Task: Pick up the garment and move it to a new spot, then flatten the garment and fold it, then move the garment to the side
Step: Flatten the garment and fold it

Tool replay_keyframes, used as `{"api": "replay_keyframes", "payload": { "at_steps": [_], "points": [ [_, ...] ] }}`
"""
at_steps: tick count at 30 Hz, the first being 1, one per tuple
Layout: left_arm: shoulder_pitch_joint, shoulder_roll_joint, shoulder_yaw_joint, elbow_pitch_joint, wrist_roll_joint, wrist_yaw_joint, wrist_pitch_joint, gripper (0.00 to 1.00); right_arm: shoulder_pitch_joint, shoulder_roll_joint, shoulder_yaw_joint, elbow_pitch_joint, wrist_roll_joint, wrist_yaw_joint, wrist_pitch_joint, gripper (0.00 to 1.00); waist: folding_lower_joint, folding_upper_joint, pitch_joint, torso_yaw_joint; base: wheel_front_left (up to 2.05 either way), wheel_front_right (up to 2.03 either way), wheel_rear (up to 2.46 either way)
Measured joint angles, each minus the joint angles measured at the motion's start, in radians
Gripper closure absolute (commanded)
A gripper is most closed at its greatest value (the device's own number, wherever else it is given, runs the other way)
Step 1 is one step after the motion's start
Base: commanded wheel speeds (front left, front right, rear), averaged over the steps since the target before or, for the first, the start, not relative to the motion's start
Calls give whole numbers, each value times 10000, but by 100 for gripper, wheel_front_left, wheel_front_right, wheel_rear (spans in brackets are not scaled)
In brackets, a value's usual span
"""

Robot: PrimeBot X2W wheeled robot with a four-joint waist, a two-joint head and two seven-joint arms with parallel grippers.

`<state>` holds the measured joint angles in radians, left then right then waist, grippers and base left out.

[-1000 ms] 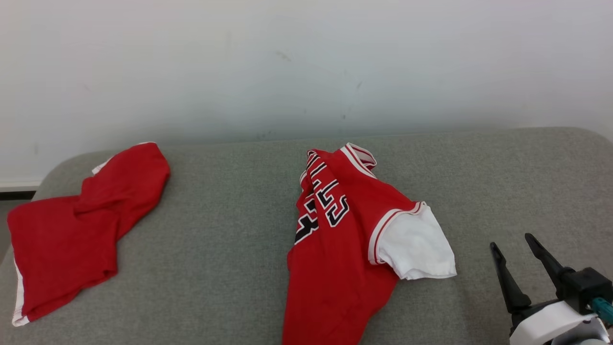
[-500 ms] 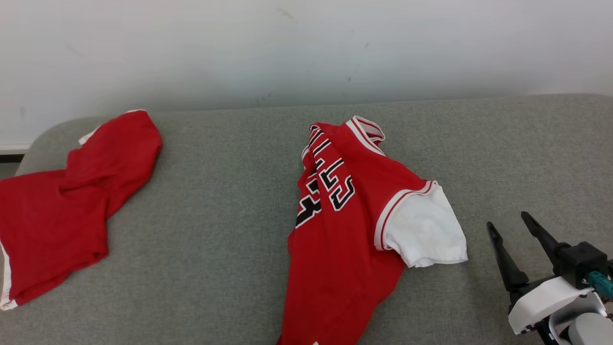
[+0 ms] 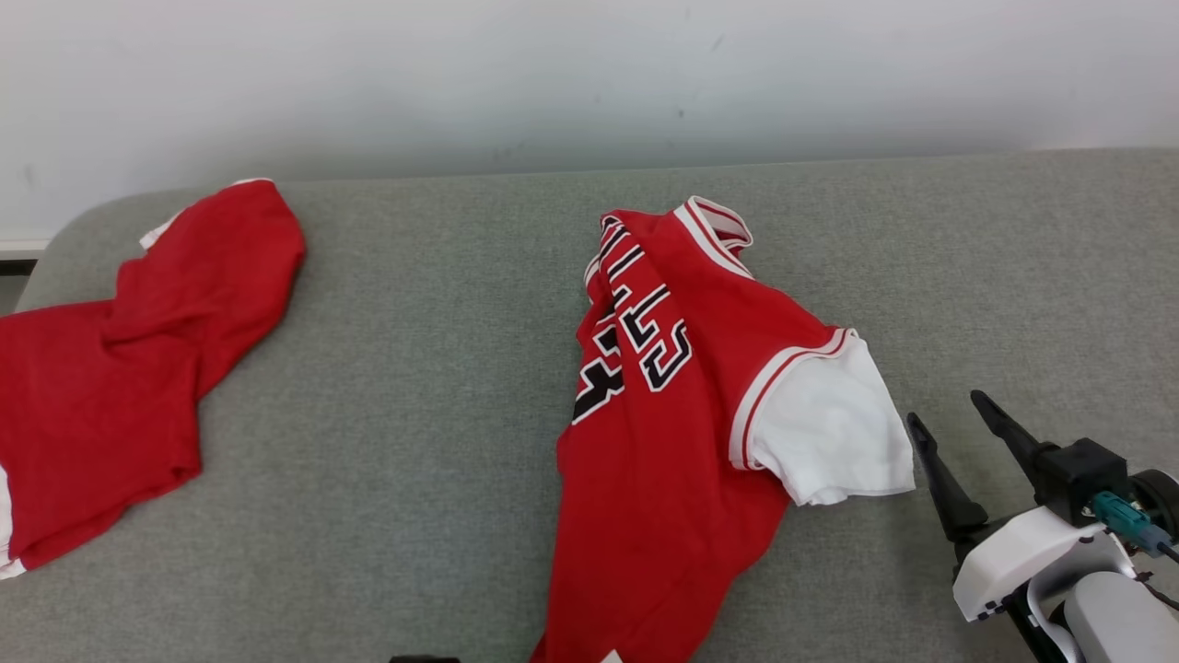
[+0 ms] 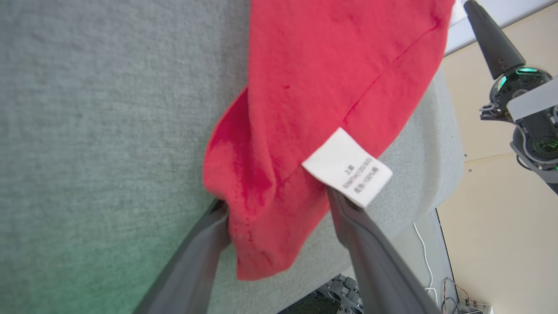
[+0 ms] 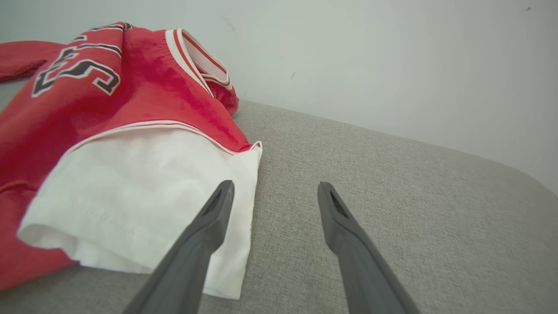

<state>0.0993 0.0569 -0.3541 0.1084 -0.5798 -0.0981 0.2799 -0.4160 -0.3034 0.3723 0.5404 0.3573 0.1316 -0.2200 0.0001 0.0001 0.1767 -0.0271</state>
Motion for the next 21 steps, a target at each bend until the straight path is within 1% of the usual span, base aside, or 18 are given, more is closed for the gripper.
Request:
{"api": "replay_keyframes", "payload": {
  "at_steps": [1,2,3,4,5,7,11,13,14,17,21],
  "points": [
    [-23,0,-35,17,-29,-29,-36,0,-76,29,90,102,36,0,10,0,0,0,12,25,0,0,0],
    [-59,-2,-73,40,-36,-35,-75,5,-141,50,159,211,50,0,54,0,0,0,21,52,0,0,0],
    [-98,-4,-102,54,-61,-44,-88,15,-196,56,255,326,52,0,92,0,0,0,30,80,0,0,0],
    [-129,-6,-125,82,-77,-65,-100,22,-255,73,337,439,75,0,140,0,0,0,37,107,0,0,0],
    [-152,-6,-150,102,-98,-69,-125,24,-332,105,405,554,151,0,165,0,0,0,41,135,0,0,0],
    [-193,-15,-207,142,-119,-73,-178,25,-517,165,583,773,232,0,267,0,0,-1,49,186,0,0,0],
    [-311,-23,-330,253,-176,-115,-263,36,-852,320,1024,1202,694,2,570,0,0,0,61,284,0,0,0],
    [-356,-25,-384,320,-188,-132,-276,51,-1001,336,1126,1453,859,0,788,0,0,0,72,338,0,0,0],
    [-385,-27,-410,355,-188,-153,-286,54,-1062,355,1137,1574,978,0,907,0,-1,0,82,369,0,0,0],
    [-461,-29,-483,426,-192,-157,-349,55,-1171,389,1262,1845,1277,0,1202,0,0,0,103,449,0,0,0],
    [-577,-33,-589,525,-244,-169,-439,61,-1173,464,1603,2008,1860,0,1793,0,0,0,141,533,0,0,0]
  ]
}}
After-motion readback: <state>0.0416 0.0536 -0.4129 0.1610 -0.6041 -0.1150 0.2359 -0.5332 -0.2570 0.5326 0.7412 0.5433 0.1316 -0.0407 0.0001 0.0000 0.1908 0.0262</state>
